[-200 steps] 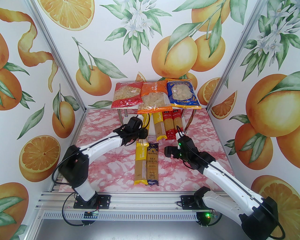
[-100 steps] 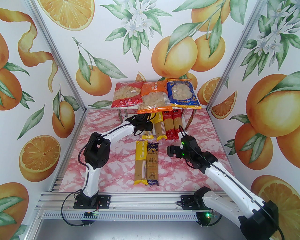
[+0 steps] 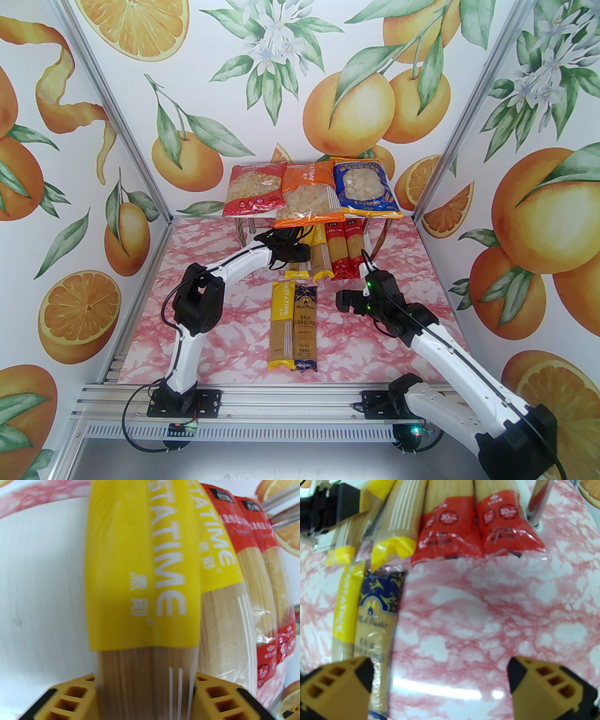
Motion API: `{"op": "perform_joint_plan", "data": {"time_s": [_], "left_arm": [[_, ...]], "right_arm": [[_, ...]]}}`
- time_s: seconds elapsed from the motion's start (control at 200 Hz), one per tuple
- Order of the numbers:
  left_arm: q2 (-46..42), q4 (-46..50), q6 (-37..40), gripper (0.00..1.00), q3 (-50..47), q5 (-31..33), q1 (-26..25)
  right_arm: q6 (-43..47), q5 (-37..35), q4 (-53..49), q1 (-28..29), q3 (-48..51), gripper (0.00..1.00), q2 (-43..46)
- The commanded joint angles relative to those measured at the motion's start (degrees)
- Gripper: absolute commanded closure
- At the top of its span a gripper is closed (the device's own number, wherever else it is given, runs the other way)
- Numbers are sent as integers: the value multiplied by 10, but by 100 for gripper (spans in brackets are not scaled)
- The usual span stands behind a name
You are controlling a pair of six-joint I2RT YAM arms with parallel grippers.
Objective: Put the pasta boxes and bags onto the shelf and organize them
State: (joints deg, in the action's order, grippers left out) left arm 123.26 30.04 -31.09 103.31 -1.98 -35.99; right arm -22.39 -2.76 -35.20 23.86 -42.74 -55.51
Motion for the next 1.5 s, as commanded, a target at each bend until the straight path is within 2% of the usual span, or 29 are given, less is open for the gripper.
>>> {"op": "perform_joint_plan", "data": {"time_s": [0.0,0.14,0.54,0.716,0.936,1.061,1.131,1.391,1.441,1.496], "left_arm": [[-9,-65,-6,35,38,-13,-5],[-11,-80,-16,31,37,-17,-9],[2,-94,-12,30,36,-1,-9],[10,-105,-15,24,36,0,-2],[13,-155,-49,25,14,-14,4],[11,-149,-43,26,13,-1,1],[7,-142,-35,26,11,3,0],[-33,-119,9,25,-22,50,-2],[-40,-117,16,25,-29,59,-2],[-47,-115,22,25,-37,64,-2]], "right_arm": [[8,7,-1,-5,5,0,14],[8,6,-4,-6,7,0,20],[6,0,-10,-8,12,0,32],[4,-1,-11,-8,12,0,33],[-1,-2,-11,-9,16,0,37],[-21,-3,33,-9,19,1,32],[-40,10,78,-9,24,6,27],[-84,33,194,-9,18,54,-28],[-85,35,207,-9,14,55,-47],[-86,37,219,-9,6,46,-72]]}}
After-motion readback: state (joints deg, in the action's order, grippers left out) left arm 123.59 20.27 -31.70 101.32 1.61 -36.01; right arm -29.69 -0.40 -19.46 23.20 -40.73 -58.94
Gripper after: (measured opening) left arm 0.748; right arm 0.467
